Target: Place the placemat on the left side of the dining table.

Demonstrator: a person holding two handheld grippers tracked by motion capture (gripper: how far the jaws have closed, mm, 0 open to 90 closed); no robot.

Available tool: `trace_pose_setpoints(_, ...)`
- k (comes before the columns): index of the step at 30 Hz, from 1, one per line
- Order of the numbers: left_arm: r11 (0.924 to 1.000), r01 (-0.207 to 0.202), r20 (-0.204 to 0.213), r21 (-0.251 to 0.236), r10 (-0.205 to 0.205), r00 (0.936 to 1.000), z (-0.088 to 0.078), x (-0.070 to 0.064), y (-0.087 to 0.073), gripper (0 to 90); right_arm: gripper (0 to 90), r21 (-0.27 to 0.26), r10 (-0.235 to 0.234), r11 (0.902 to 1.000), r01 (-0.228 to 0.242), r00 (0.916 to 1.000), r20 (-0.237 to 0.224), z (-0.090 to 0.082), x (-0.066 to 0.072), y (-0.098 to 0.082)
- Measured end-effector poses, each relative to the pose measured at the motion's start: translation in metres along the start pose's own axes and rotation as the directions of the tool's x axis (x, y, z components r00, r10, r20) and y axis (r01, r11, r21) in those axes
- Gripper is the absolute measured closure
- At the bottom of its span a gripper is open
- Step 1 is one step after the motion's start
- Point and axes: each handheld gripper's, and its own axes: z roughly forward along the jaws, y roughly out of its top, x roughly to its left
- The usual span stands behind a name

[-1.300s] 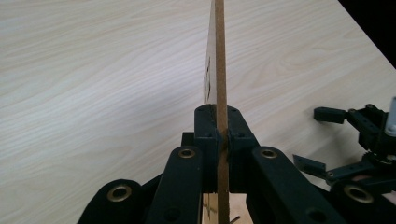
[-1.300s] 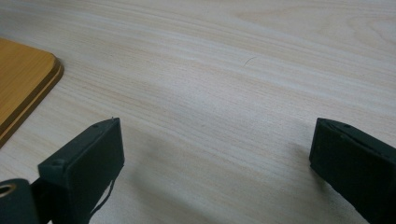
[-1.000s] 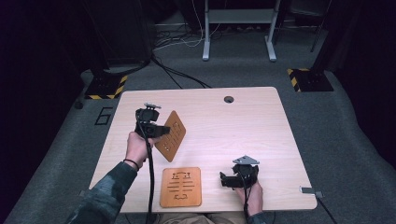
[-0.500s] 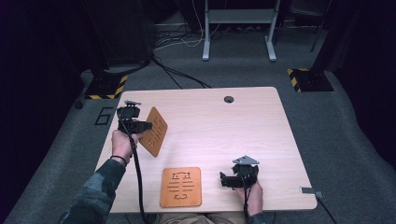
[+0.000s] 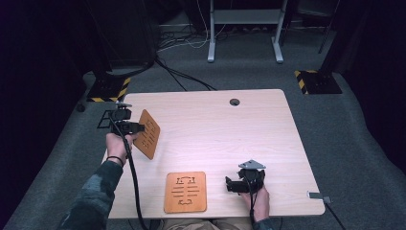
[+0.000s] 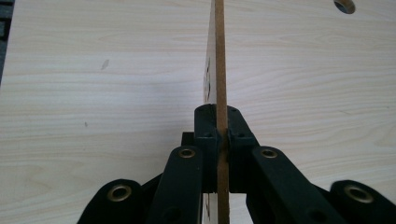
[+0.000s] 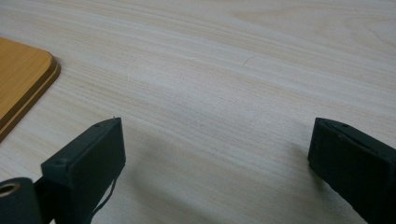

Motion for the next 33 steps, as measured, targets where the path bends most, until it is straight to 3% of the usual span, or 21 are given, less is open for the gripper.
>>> trace_pose_setpoints(9,0.9970,0.077,0.001,0.011,-0.077,0.9970,0.014,0.021,-0.002,86.1,3.4,0.000,0.001,1.0000,-0.001,1.0000,0.003,0.000,0.000,0.000)
trace_pose_setpoints(15,0.9941,0.107,0.002,0.022,-0.107,0.9943,0.020,0.031,-0.002,86.1,3.5,0.001,-0.002,1.0000,0.002,1.0000,0.008,0.000,0.001,0.000)
trace_pose_setpoints(19,0.9939,0.103,0.007,0.040,-0.103,0.9947,0.025,0.037,-0.003,86.1,3.5,0.001,-0.002,1.0000,0.002,1.0000,0.009,0.000,0.001,0.000)
trace_pose_setpoints(26,0.9888,0.145,0.007,0.037,-0.145,0.9894,0.034,0.041,-0.004,86.0,3.7,0.001,-0.002,1.0000,0.002,0.9999,0.010,0.000,0.001,0.000)
trace_pose_setpoints(33,0.9904,0.130,-0.011,0.046,-0.130,0.9915,0.035,0.044,-0.003,84.1,3.8,0.000,-0.003,1.0000,0.003,0.9999,0.011,0.000,0.001,0.000)
